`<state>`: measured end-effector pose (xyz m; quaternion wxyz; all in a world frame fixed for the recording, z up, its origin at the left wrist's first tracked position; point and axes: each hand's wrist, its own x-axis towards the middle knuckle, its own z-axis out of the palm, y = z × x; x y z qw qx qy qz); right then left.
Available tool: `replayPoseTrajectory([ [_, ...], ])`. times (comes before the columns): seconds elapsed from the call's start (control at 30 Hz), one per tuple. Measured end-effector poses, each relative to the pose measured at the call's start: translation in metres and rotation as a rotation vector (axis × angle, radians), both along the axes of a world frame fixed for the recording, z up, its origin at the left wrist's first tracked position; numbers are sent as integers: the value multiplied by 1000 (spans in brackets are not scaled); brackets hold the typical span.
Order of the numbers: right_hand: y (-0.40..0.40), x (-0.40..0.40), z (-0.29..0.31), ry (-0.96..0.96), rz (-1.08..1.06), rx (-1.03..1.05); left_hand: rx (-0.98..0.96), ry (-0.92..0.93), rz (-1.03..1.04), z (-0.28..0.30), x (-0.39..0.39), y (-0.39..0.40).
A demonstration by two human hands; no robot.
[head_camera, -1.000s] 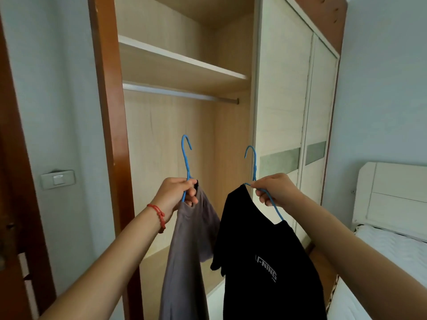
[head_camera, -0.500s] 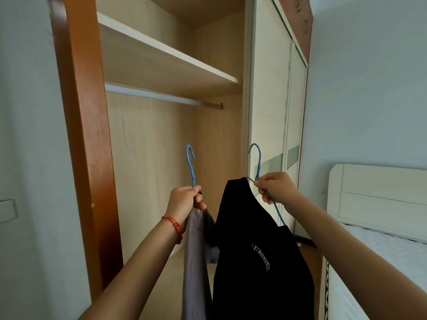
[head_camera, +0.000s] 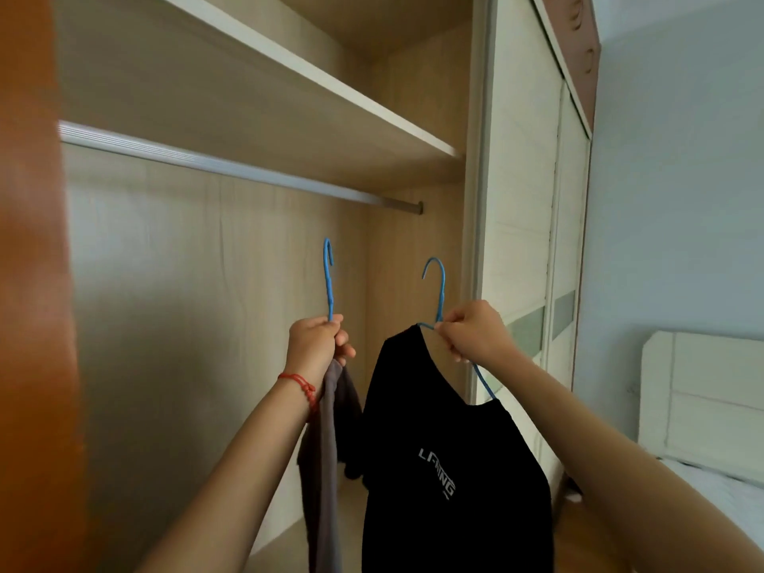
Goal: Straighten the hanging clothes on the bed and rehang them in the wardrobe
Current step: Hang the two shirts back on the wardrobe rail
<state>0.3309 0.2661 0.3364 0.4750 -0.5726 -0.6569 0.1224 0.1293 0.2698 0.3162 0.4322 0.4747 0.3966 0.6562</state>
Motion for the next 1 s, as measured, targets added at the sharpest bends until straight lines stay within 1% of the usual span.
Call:
replayPoseTrajectory([
  [0.3,126,39,34,-100,112,13,4,82,126,39,28,116],
  [0.4,161,44,46,-90,156,35,21,89,193,45,32,144],
  [0.6,219,41,62,-47,227,67,47,30,291,56,37,189],
  [0.73,252,40,71,-22,217,60,98,19,293,68,39,209],
  [0.83,276,36,84,-43,184,100,148,30,265,81,41,222],
  [0.9,291,32,95,-69,161,137,177,4,253,91,44,235],
  [1.0,310,26,113,-105,176,170,211,-3,257,106,49,255],
])
